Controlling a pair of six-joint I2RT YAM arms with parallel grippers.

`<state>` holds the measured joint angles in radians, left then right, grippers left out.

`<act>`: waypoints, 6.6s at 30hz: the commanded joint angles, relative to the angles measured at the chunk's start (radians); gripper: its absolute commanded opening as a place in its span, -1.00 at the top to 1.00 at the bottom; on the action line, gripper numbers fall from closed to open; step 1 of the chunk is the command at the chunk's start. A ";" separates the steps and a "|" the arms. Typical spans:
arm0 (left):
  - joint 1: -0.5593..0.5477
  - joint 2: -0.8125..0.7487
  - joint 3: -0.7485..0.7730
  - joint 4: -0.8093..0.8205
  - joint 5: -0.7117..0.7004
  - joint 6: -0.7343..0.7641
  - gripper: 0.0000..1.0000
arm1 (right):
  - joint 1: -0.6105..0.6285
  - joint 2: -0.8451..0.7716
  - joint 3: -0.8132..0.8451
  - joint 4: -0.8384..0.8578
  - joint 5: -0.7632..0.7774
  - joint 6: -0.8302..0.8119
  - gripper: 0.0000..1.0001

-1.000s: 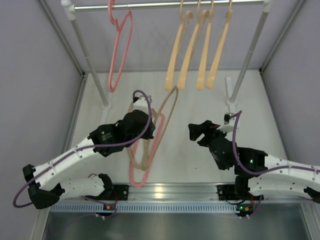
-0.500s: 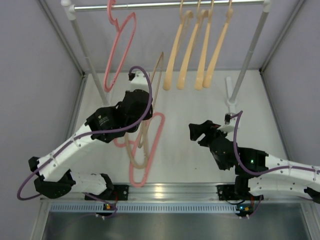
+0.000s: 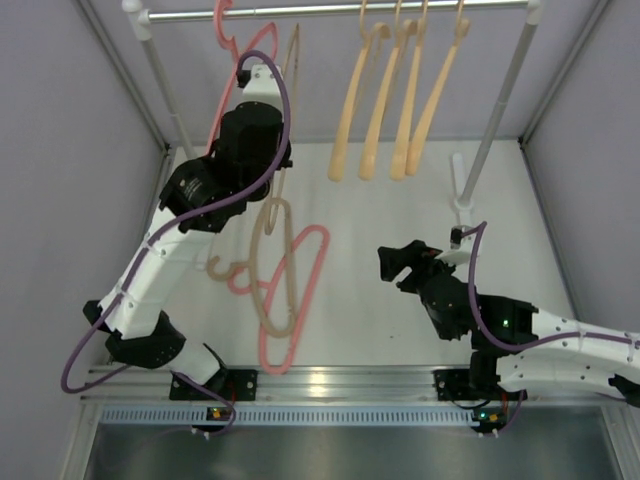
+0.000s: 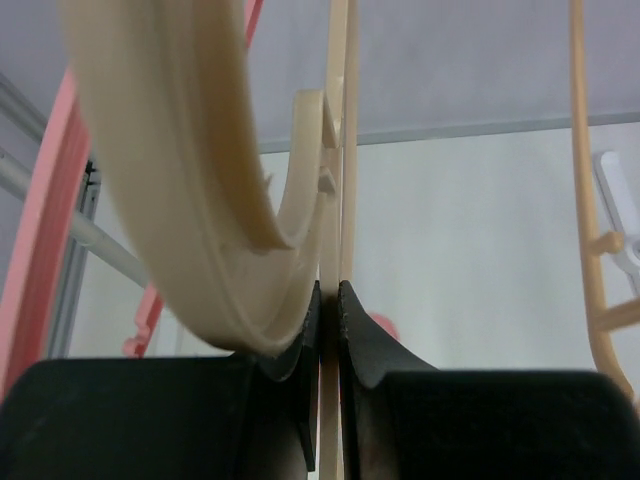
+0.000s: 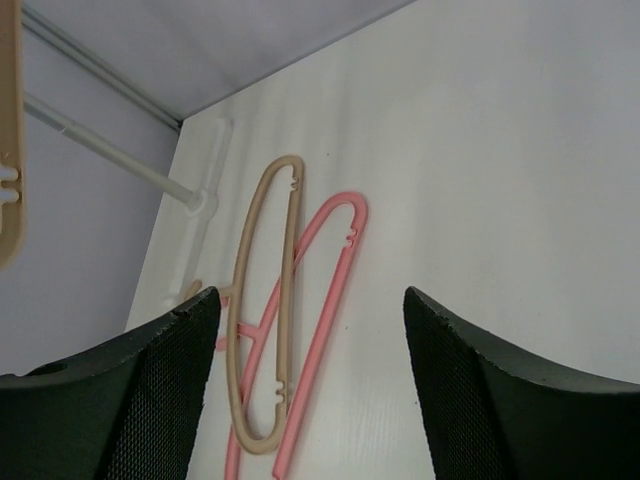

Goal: Organize the hangers

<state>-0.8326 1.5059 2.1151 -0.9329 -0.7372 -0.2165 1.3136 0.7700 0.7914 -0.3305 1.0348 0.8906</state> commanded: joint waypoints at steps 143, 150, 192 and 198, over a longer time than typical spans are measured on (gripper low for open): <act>0.463 0.274 0.261 0.362 0.550 0.124 0.56 | -0.001 0.022 0.043 0.085 0.045 -0.243 -0.48; 0.464 0.221 0.206 0.382 0.552 0.124 0.26 | -0.001 0.026 0.046 0.087 0.044 -0.245 -0.48; 0.458 -0.753 -0.687 0.306 0.222 -0.231 -0.38 | 0.006 0.626 0.241 0.232 -0.349 -0.257 -0.40; 0.458 -0.794 -0.698 0.273 0.229 -0.239 -0.40 | 0.027 0.935 0.461 0.277 -0.458 -0.318 -0.35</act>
<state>-0.3748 0.7349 1.4223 -0.6506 -0.4961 -0.4431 1.3155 1.6112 1.1236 -0.1421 0.6647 0.6220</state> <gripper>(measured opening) 0.699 0.679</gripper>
